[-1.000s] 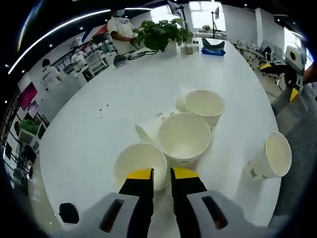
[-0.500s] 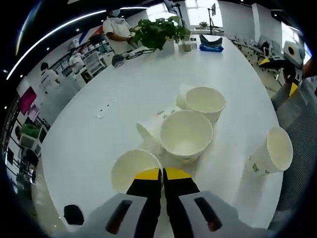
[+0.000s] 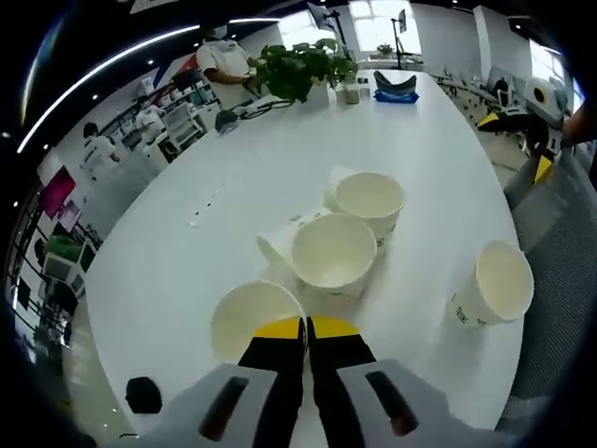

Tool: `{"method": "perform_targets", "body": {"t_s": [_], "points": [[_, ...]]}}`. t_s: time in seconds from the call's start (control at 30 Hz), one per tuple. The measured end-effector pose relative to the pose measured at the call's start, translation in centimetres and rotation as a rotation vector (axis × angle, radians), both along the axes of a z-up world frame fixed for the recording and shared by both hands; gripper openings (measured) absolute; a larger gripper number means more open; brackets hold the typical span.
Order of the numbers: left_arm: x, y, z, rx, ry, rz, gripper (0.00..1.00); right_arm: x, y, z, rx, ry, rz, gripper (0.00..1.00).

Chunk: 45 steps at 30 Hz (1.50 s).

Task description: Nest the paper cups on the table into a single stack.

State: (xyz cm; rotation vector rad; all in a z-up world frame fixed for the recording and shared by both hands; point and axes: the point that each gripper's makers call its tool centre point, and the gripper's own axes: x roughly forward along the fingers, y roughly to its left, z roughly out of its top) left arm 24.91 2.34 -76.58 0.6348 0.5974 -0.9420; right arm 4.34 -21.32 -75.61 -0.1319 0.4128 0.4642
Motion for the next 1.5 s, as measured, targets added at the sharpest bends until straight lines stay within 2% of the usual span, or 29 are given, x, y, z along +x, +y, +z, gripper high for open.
{"method": "perform_targets", "body": {"t_s": [0.27,0.67,0.77,0.93,1.0,1.33,1.5], "points": [[-1.7,0.4,1.9,-0.026,-0.005,0.033,0.00,0.0,0.0,0.1,0.003,-0.006,0.000,0.82],[-4.6,0.0,4.8,-0.061,-0.005,0.023,0.00,0.0,0.0,0.2,0.003,-0.007,-0.002,0.82],[-5.6,-0.6,6.5,-0.101,-0.006,0.023,0.00,0.0,-0.1,0.1,0.002,-0.007,-0.002,0.82],[-7.7,-1.9,8.3,-0.109,-0.016,0.000,0.00,0.0,-0.2,0.1,0.001,-0.008,-0.004,0.82],[-7.7,-1.7,8.2,-0.116,-0.013,-0.011,0.00,0.0,-0.1,0.2,0.000,-0.008,-0.005,0.82],[-12.1,-4.3,10.9,-0.156,0.015,-0.075,0.00,0.0,0.1,0.3,-0.002,-0.004,-0.002,0.82],[-13.8,-5.2,11.1,-0.154,0.026,-0.116,0.00,0.0,0.1,0.2,-0.003,-0.003,-0.004,0.81]]}}
